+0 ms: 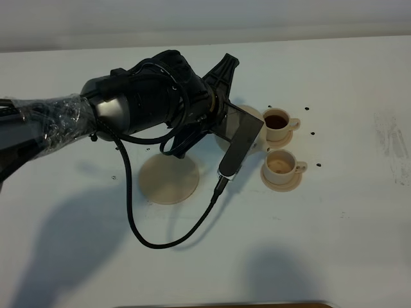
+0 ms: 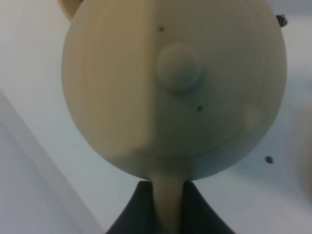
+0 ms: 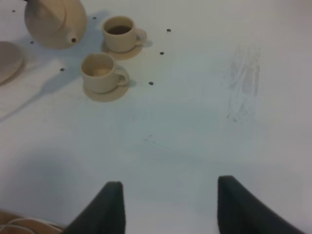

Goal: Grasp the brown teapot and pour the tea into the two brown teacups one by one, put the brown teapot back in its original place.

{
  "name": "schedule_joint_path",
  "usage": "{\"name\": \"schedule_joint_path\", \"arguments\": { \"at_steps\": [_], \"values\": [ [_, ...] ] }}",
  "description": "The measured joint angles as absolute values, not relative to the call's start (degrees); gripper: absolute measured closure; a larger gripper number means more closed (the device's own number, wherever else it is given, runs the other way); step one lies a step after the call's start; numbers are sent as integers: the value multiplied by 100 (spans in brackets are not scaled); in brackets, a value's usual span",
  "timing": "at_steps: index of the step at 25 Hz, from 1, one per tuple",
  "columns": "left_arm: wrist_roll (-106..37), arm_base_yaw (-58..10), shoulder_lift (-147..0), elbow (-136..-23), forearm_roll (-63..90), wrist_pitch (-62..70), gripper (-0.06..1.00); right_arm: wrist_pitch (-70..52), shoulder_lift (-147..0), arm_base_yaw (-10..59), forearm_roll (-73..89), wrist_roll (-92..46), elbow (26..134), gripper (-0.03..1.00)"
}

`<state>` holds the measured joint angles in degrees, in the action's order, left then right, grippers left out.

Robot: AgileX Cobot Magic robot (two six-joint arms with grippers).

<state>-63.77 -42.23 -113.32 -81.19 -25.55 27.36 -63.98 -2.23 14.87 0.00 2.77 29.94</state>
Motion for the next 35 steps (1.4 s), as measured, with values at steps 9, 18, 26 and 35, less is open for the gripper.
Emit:
{"name": "schedule_joint_path", "arguments": {
  "at_steps": [9, 18, 26, 35],
  "values": [
    [-6363, -4337, -11397, -8119, -3085, 2474, 86, -6398, -223, 1487, 0, 277, 2994, 53],
    [-6287, -4428, -11522, -8115, -3591, 2262, 86, -6398, -223, 1487, 0, 277, 2994, 53],
    [-6225, -4445, -11550, -8113, -3930, 2027, 86, -6398, -223, 1487, 0, 277, 2994, 53],
    [-5952, -4560, -11624, -8113, -4428, 1801, 86, -6398, -223, 1487, 0, 277, 2994, 53]
  ]
}}
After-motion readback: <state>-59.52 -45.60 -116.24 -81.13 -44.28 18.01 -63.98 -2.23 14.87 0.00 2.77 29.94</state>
